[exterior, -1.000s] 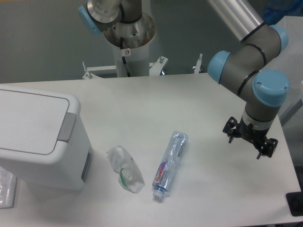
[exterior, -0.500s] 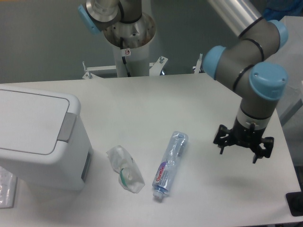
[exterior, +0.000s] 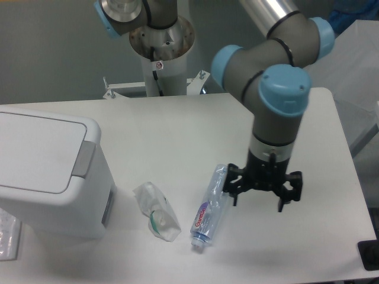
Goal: Open the trash can
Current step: 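Move the gripper over the bottle toward the white trash can lid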
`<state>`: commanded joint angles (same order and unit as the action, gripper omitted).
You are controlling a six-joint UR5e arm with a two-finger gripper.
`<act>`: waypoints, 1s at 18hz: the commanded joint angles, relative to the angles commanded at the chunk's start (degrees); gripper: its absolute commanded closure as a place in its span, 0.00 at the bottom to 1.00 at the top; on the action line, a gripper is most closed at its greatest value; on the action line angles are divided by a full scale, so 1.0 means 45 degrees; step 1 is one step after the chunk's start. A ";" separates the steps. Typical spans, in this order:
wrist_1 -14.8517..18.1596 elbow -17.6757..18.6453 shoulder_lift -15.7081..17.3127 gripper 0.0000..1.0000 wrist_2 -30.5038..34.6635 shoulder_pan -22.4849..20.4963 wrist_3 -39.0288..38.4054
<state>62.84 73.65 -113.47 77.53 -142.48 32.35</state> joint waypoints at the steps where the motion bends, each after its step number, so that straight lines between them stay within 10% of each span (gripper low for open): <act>1: 0.0019 -0.0058 0.0118 0.00 -0.0176 0.0136 -0.0196; 18: 0.0019 0.0330 0.1758 0.00 -0.1858 0.1425 -0.2225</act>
<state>62.93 75.14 -105.56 69.17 -136.06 22.34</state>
